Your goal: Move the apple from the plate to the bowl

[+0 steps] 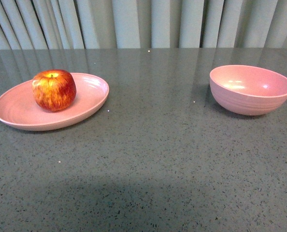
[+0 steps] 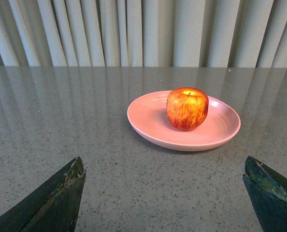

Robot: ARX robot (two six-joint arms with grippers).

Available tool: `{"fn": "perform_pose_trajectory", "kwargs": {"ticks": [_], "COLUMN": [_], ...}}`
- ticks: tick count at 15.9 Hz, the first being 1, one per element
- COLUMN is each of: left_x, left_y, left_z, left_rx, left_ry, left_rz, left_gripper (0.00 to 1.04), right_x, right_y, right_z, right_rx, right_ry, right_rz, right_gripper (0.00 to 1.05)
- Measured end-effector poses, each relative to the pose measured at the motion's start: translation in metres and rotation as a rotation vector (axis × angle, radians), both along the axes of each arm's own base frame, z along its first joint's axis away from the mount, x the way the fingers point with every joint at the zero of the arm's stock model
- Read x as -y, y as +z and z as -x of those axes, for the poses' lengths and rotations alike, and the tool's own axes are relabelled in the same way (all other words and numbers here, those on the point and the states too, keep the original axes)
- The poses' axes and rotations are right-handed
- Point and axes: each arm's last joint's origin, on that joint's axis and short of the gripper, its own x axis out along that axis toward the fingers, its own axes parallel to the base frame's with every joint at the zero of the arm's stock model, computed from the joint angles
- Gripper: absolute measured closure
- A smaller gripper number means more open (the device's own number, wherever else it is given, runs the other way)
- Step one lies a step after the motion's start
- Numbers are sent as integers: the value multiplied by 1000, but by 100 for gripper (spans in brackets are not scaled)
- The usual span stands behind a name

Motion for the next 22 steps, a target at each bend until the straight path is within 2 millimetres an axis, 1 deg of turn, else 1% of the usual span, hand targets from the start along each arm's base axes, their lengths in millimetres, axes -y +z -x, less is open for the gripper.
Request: {"fn": "perform_pose_trajectory", "kwargs": {"ticks": [22], "left_x": [0], "left_y": [0], "left_z": [0], "left_rx": [0], "left_ry": [0], "left_rz": [0], "left_gripper": [7], "right_x": [0], "right_y": [0], "right_z": [0], "right_rx": [0], "right_ry": [0], "right_rz": [0], "right_gripper": [7]}}
